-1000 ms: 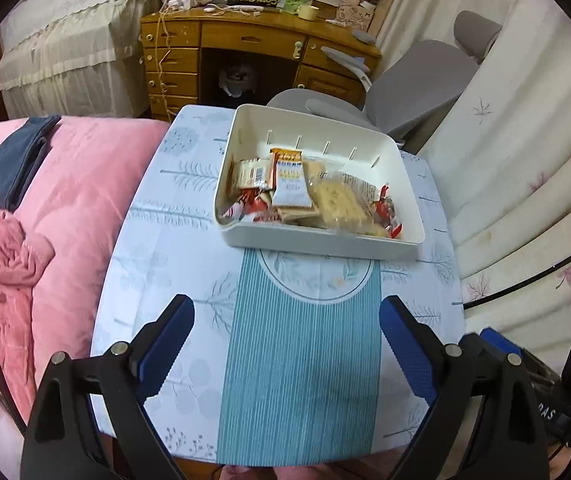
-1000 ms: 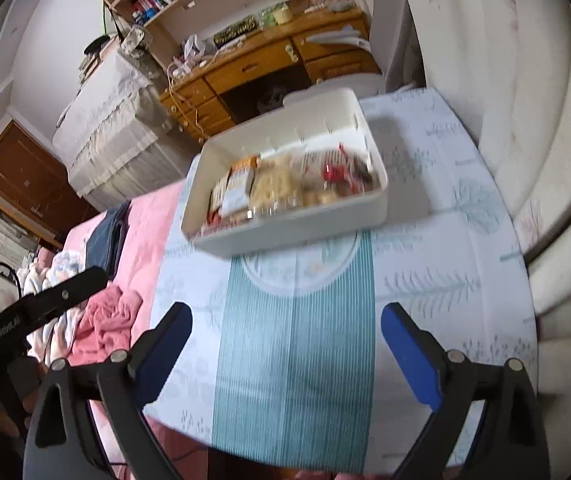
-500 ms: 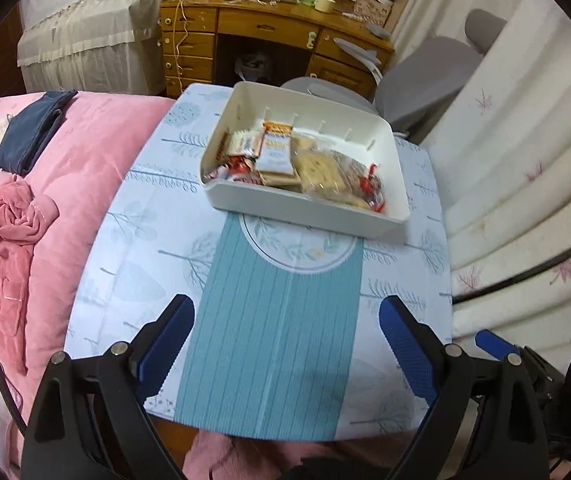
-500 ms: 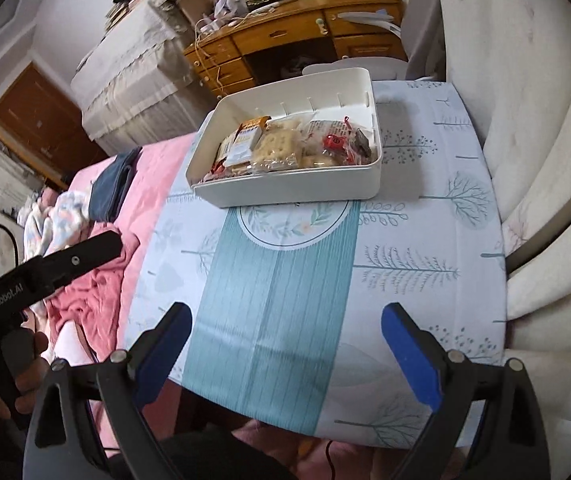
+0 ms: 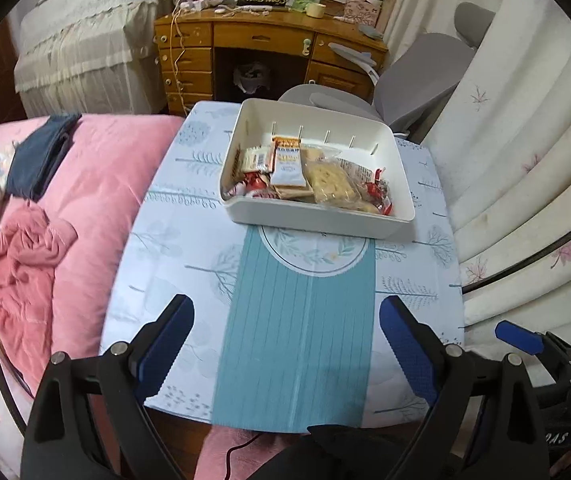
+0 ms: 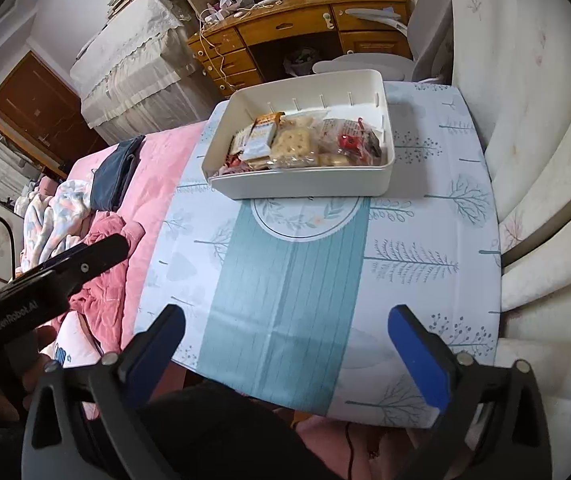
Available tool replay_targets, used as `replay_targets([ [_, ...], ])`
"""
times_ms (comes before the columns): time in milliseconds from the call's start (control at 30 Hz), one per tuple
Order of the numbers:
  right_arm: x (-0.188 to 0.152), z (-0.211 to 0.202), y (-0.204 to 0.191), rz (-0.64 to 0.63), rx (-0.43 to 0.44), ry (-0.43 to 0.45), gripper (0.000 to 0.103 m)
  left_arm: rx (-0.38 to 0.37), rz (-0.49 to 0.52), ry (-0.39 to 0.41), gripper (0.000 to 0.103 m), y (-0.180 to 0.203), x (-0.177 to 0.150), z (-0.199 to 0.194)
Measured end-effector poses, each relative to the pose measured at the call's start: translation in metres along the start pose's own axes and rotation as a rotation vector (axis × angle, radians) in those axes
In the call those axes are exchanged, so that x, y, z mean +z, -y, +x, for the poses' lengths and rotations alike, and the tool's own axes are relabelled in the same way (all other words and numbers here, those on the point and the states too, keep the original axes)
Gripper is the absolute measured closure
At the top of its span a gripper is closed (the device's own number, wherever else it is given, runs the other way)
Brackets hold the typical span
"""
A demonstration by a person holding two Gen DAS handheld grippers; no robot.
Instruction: Organize snacks
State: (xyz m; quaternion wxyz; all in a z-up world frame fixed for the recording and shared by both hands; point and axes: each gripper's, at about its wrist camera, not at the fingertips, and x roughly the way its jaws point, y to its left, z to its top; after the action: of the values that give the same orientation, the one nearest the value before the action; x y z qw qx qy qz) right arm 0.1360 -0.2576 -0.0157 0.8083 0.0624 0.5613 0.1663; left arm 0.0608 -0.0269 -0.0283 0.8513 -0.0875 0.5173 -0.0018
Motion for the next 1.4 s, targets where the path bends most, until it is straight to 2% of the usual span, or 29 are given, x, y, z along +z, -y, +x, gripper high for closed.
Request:
replay_targets([
  [133,0.001,-0.002,-0.028,0.025,-0.018,0.025,0.0,0.033,0.047,0.043,0.008,-0.014,0.011,-0.012],
  [200,0.0,-0.006,-0.042,0.026,-0.052,0.06,0.0,0.043,0.06,0.068,0.0,-0.021,0.015,-0.017],
  [367,0.0,-0.013,-0.073,0.021,-0.151,0.136,0.0,0.039,0.091,0.078,0.0,-0.036,0.021,-0.017],
  [600,-0.007,-0.001,-0.086,0.092,-0.21,0.132,0.0,0.019,0.132,0.068,0.0,-0.049,0.019,-0.01],
  [1067,-0.017,0.01,-0.091,0.147,-0.225,0.099,0.0,-0.016,0.164,0.03,0.0,-0.052,0.013,-0.004],
  [1400,-0.016,0.014,-0.089,0.145,-0.209,0.086,0.0,0.0,0.157,0.035,0.0,-0.051,0.013,-0.004],
])
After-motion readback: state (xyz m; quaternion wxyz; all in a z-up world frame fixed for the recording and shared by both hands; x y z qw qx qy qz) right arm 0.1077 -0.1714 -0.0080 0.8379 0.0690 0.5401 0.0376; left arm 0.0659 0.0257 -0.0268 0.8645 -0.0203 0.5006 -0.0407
